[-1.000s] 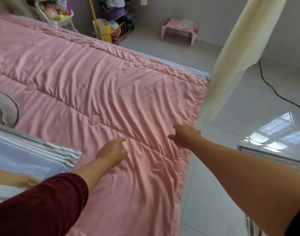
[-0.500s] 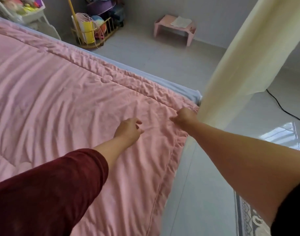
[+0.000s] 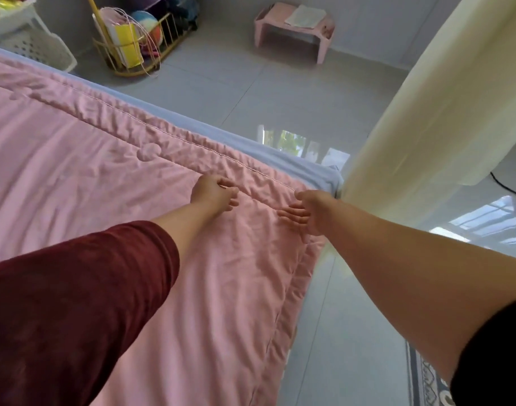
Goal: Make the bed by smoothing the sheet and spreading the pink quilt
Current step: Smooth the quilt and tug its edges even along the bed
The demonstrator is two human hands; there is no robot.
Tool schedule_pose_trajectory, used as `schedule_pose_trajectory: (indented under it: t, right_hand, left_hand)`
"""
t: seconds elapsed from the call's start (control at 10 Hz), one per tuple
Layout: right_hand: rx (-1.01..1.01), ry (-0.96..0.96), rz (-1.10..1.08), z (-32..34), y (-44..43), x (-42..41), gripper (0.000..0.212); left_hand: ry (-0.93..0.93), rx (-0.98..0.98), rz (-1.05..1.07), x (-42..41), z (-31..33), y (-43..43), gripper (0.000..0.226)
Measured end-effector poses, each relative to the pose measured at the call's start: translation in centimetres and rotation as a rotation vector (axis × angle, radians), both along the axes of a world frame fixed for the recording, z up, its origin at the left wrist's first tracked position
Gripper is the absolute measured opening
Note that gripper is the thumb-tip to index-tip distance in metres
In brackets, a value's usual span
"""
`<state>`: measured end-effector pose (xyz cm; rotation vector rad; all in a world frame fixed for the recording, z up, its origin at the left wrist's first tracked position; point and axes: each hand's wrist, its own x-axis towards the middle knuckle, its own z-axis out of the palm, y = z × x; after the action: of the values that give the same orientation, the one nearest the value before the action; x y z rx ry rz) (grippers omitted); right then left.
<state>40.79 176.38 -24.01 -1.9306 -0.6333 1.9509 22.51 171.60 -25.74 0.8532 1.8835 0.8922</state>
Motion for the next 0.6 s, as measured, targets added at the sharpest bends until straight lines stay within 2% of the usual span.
schedule_pose_trajectory:
  t: [0.1, 0.2, 0.3, 0.4, 0.5, 0.6]
  right_hand:
    - [-0.006, -0.006, -0.055, -0.7, 1.6, -0.4, 0.039]
    - [-0.052, 0.026, -0.111, -1.6, 3.1, -0.1, 0.064]
    - [-0.097, -0.003, -0.038, -3.5, 4.5, 0.5, 0.071]
    - [-0.056, -0.026, 0.097, -5.0, 5.3, 1.1, 0.032]
    - [0.078, 0.023, 0.183, -6.4, 5.7, 1.2, 0.035]
    - [0.478, 0.76, 0.447, -9.3, 5.7, 1.0, 0.052]
  left_hand:
    - [-0.078, 0.01, 0.073, -1.1, -0.4, 1.3, 0.01]
    - [-0.153, 0.013, 0.154, -0.8, -0.9, 4.0, 0.018]
    - [-0.221, -0.114, 0.201, -0.3, -1.6, 7.4, 0.033]
    - [-0.195, -0.232, 0.21, -0.4, -2.5, 10.7, 0.049]
    - [-0.081, -0.391, 0.12, -1.0, -2.9, 12.2, 0.054]
    - [-0.087, -0.487, 0.046, -1.4, -3.2, 13.3, 0.037]
